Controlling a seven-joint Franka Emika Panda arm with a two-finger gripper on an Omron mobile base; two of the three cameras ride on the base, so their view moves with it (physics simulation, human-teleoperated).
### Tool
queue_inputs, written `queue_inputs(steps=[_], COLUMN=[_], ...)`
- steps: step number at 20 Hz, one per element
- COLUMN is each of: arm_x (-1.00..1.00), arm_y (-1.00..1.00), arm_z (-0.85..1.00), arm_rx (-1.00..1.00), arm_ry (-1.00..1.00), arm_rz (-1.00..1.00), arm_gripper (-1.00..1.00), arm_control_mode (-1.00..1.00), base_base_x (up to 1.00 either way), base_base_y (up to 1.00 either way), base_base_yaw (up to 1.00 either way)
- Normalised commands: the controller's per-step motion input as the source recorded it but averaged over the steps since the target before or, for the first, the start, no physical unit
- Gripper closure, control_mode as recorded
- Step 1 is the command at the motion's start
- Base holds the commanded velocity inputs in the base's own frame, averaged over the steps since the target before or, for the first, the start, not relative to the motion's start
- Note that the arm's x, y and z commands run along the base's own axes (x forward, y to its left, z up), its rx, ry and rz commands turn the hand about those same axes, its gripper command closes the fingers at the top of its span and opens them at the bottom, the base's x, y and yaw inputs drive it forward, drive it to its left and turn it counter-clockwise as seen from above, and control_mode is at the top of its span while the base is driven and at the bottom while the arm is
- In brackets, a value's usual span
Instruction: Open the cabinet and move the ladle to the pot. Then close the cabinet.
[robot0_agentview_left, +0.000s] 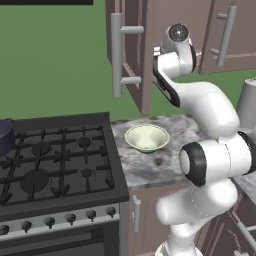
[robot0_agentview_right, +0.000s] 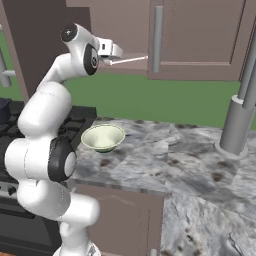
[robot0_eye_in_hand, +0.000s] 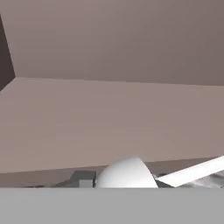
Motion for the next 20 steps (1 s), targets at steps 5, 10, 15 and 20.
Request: queue_inputs(steps=[5, 10, 15, 20], arm_x=[-0.39, -0.23, -0.71, -1.00], arm_y=[0.00, 0.00, 0.00, -0.06], arm_z=[0.00, 0.00, 0.05, 0.13], arm_rx=[0.00, 0.00, -0.01, -0.08], arm_ry=[-0.06, -0.01, -0.17, -0.21], arm_rz=[0.27, 0.45, 0.37, 0.10], arm_gripper=[1.00, 1.00, 1.00, 1.00], arm_control_mode=[-1.00, -1.00, -1.00, -1.00], base_base_x=[0.00, 0.00, 0.00, 0.00], base_base_y=[0.00, 0.00, 0.00, 0.00], base_base_yaw=[0.00, 0.00, 0.00, 0.00])
